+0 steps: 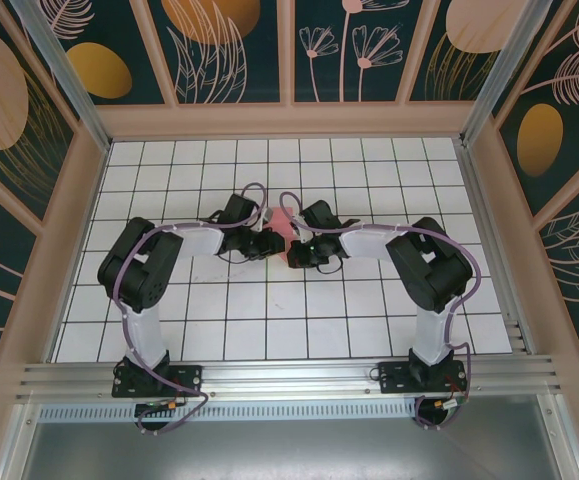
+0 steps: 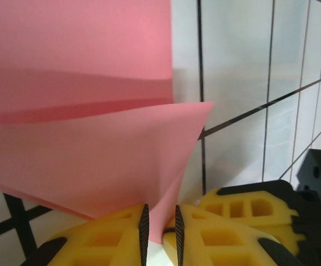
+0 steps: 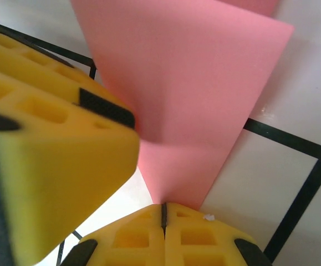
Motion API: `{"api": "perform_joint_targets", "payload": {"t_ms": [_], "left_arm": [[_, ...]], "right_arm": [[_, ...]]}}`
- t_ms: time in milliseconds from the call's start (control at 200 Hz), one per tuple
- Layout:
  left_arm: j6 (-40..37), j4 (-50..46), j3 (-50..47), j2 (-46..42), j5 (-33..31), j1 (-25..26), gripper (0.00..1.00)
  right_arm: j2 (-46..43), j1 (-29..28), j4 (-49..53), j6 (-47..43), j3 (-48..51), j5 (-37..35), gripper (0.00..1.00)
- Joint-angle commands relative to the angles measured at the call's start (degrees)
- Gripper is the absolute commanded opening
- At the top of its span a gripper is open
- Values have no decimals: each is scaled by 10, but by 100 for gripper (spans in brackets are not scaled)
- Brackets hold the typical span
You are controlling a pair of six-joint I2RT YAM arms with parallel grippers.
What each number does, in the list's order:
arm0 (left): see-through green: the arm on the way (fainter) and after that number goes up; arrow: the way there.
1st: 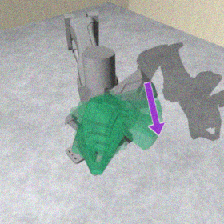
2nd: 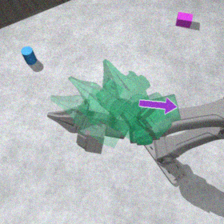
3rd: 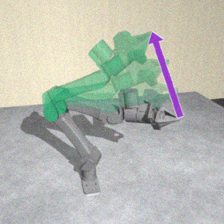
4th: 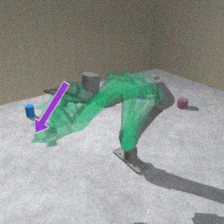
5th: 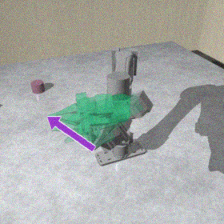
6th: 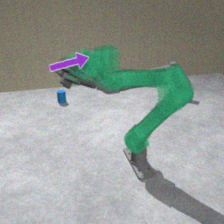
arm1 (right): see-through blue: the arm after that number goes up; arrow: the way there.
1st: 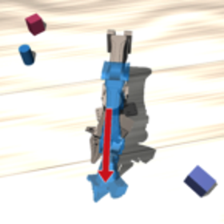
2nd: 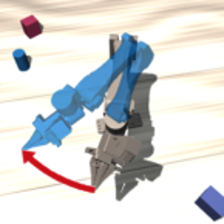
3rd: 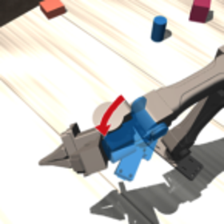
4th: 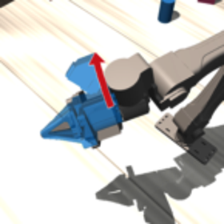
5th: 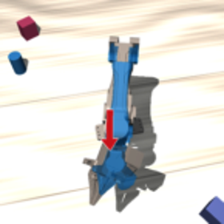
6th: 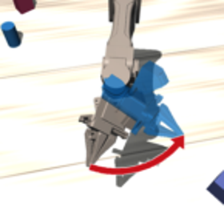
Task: Fold a paper plane with a square sheet of paper (fold left side to right side)
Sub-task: Third fold the triangle at the center of the table.
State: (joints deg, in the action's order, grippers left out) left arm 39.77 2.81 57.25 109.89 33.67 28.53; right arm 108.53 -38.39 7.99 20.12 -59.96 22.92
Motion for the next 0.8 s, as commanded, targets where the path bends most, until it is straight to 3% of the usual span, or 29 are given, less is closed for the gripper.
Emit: {"api": "perform_joint_targets", "payload": {"t_ms": [0,260,791], "left_arm": [[12,18,-9,17,-17,5,24],[-26,-41,22,28,-100,0,25],[-77,-74,66,51,-135,-86,29]], "right_arm": [[41,-11,81,3,17,-53,3],[43,-17,103,-1,17,-81,3],[41,-20,109,3,27,-90,3]]}}
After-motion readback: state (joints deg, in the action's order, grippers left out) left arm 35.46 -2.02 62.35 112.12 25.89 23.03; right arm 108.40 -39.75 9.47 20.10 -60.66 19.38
